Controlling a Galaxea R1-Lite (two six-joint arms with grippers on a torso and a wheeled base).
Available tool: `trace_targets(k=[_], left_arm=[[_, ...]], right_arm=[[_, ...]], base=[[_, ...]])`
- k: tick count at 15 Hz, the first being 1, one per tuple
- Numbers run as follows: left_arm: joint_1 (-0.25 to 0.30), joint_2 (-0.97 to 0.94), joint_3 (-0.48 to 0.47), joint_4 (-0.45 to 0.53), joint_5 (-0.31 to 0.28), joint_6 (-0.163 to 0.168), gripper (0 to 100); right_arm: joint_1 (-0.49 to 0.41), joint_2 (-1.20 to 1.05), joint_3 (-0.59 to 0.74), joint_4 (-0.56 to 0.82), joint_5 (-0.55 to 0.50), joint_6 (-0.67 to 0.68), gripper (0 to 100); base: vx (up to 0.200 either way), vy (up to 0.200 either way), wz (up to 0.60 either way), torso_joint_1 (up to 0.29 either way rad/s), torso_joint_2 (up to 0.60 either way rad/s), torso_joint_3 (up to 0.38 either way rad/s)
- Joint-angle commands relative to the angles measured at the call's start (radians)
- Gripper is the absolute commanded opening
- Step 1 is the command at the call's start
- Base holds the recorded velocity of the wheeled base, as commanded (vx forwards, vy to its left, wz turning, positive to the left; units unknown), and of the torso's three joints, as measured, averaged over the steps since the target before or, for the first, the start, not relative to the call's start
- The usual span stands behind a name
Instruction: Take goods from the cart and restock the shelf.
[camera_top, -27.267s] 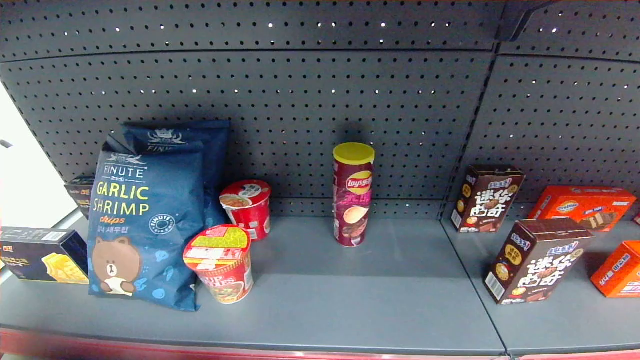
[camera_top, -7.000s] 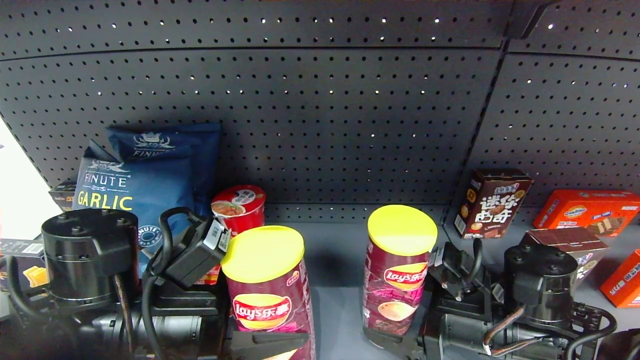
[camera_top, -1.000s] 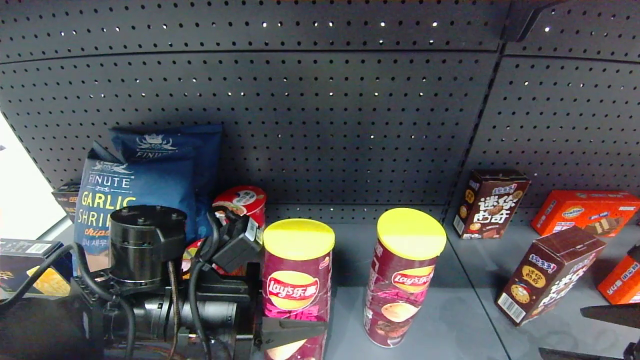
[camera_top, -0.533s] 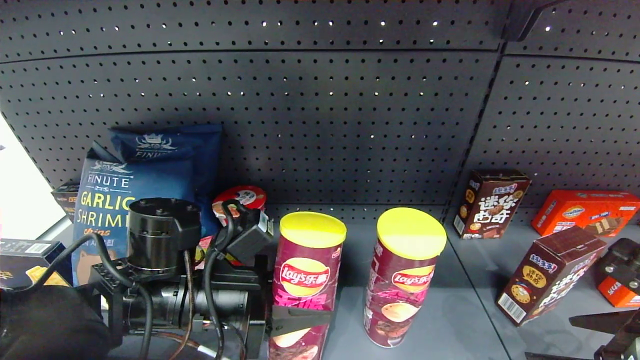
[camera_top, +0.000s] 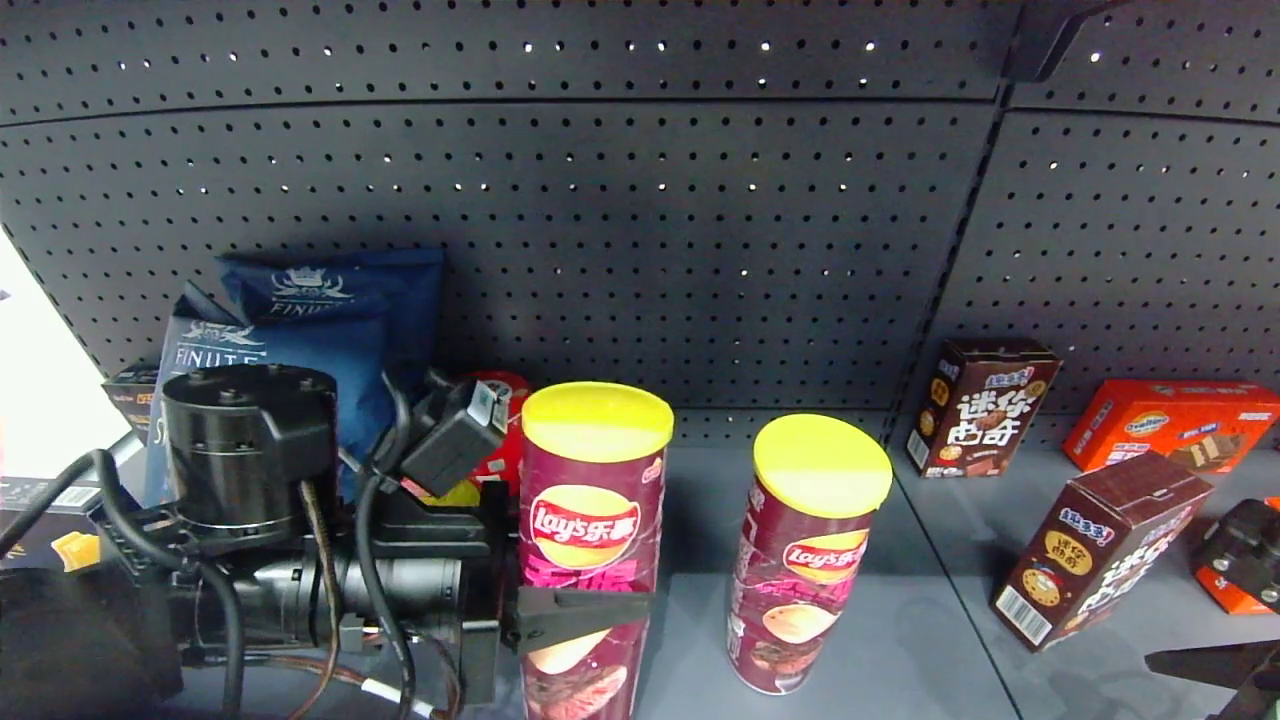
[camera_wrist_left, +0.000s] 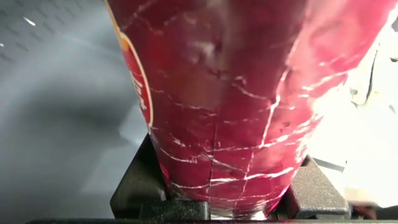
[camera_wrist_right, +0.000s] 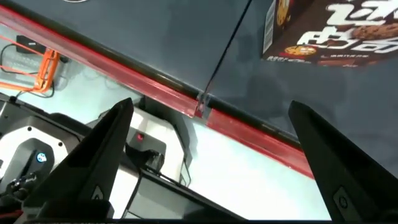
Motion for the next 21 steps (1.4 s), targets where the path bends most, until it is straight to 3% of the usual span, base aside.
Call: trace_targets(k=[1, 21], left_arm=[[0.004, -0.054, -0.013, -0.004, 0.011, -0.010, 0], [0.010, -0.037, -0.042, -0.007, 0.011, -0.010, 0]], right_arm=[[0.000, -0.003, -0.001, -0.003, 0.005, 0.000, 100], [-0.061, 0.143, -0.077, -0.109, 0.022, -0.026, 100]], base=[[0.000, 0.000, 0.00, 0.000, 0.00, 0.000], [0.000, 0.000, 0.00, 0.000, 0.00, 0.000]])
